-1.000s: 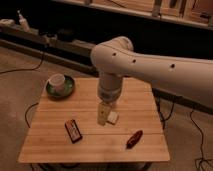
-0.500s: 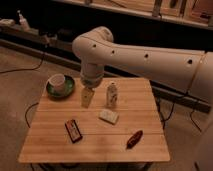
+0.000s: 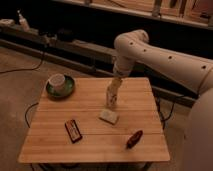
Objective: Move the arm in a circular motion
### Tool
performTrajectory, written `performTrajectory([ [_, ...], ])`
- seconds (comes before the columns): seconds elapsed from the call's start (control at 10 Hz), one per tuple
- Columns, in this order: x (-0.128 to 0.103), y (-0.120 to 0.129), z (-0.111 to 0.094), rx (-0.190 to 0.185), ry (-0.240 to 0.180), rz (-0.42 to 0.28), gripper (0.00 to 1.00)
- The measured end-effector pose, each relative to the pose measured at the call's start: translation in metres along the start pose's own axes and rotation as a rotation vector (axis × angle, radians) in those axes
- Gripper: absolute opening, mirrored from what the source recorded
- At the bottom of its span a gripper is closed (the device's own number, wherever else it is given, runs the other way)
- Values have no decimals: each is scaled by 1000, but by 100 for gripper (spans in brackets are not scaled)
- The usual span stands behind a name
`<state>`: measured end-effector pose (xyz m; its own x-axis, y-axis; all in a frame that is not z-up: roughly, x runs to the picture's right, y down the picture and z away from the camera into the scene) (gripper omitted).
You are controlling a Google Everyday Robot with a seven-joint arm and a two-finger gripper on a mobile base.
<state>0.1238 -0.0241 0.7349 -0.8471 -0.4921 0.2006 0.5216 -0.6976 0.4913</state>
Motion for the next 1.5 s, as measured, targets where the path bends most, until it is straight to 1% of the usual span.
performTrajectory([
  [0.1,-31,3,-10,-3,-33,61,80],
  [0.2,-56,-2,-20,1,-63,110,80],
  [0.3,-87,-22,-33,18,-116,169,80],
  [0.4,-104,-48,-38,39,-168,202,80],
  [0.5,-110,-78,-35,63,-219,216,80],
  [0.6,-108,-114,-29,89,-265,206,80],
  [0.7,-96,-147,-22,112,-293,172,80],
  [0.8,-73,-179,-16,120,-301,117,80],
  [0.9,-56,-194,-14,118,-294,80,80],
  [1.0,-24,-212,-13,107,-266,17,80],
  [1.1,7,-221,-15,93,-227,-37,80],
  [1.2,36,-222,-19,71,-184,-81,80],
  [1.3,81,-212,-27,32,-98,-153,80],
  [1.4,111,-193,-36,-7,-26,-199,80],
  [1.5,129,-168,-43,-46,32,-227,80],
])
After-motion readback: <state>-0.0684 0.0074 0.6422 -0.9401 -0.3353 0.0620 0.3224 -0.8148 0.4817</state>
